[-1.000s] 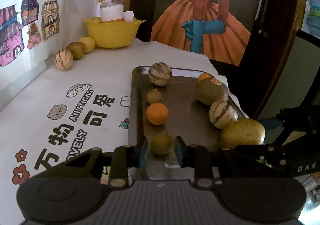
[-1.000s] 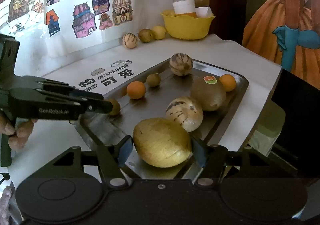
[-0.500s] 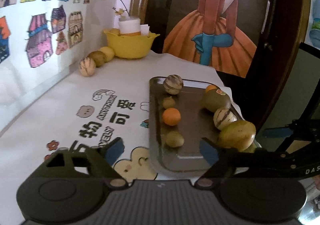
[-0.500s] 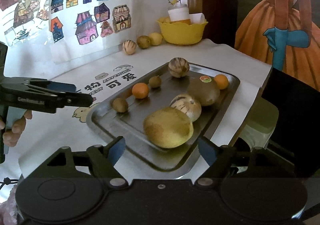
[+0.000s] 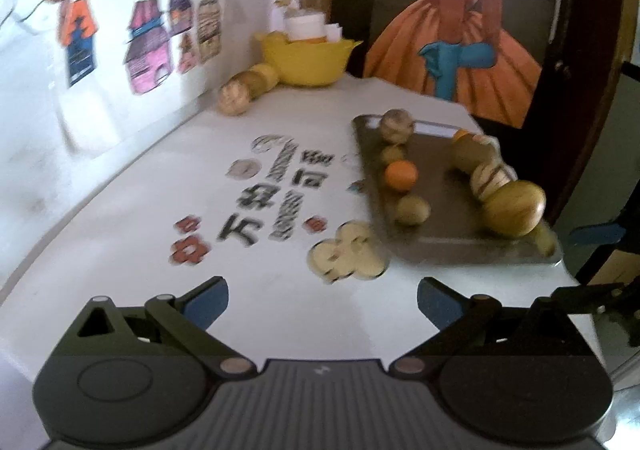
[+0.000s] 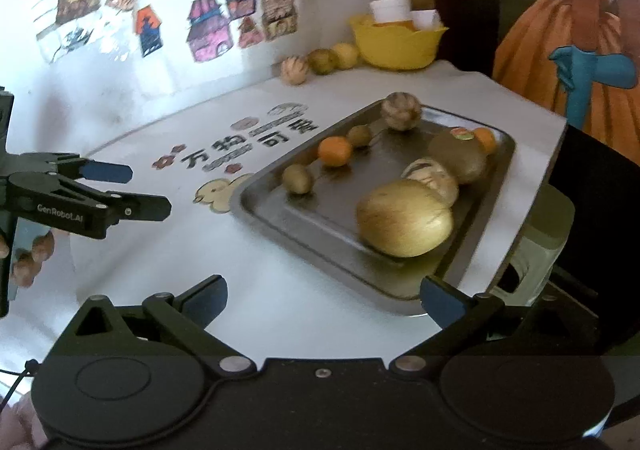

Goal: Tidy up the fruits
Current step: 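Withdraw both tools from the tray toward the remaining fruits by the bowl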

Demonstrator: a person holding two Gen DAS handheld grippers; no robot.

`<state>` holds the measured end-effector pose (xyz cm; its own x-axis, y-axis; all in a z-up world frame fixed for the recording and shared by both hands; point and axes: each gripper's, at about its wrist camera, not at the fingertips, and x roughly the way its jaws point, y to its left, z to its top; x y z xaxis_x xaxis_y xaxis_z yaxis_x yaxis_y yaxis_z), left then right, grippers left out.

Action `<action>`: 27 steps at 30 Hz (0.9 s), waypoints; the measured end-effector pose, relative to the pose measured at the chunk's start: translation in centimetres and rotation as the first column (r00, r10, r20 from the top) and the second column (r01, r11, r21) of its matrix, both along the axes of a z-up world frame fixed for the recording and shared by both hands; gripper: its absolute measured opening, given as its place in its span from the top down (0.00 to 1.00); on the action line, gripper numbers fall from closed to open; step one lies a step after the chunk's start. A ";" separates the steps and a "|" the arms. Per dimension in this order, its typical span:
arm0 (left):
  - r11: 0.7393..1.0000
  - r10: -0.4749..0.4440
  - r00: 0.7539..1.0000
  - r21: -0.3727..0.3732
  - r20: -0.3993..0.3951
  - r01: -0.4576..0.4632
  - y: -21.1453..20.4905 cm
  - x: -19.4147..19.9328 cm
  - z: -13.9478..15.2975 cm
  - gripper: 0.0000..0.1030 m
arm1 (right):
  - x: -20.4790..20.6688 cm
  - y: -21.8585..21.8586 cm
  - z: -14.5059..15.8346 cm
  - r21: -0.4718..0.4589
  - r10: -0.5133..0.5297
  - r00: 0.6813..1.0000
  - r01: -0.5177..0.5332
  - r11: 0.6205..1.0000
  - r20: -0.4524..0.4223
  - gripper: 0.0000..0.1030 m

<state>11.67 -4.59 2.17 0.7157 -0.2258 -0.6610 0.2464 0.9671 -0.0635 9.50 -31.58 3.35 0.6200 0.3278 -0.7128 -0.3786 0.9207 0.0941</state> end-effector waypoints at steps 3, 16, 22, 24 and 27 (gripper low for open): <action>1.000 0.019 1.000 0.024 -0.014 -0.019 1.4 -0.4 -0.2 0.00 | -0.1 0.9 0.0 -0.011 0.023 1.000 -0.024 1.000 -0.009 0.01; 0.985 0.172 0.982 0.039 -0.078 -0.170 7.1 2.6 2.0 0.00 | 5.2 6.1 5.3 0.047 0.171 0.985 -0.172 0.984 0.016 0.01; 0.979 0.203 0.979 0.016 0.035 -0.204 7.3 5.7 3.4 0.00 | 11.8 6.6 9.8 0.096 0.113 0.992 -0.118 0.988 0.059 0.01; 0.979 0.201 0.978 0.004 0.057 -0.201 6.9 7.1 3.5 0.00 | 14.6 6.8 11.1 0.101 0.065 0.994 -0.073 0.992 0.085 0.01; 0.977 0.215 0.970 -0.022 0.117 -0.214 6.3 9.3 3.6 0.00 | 19.2 7.4 12.2 0.115 -0.005 0.994 -0.008 0.993 0.111 0.01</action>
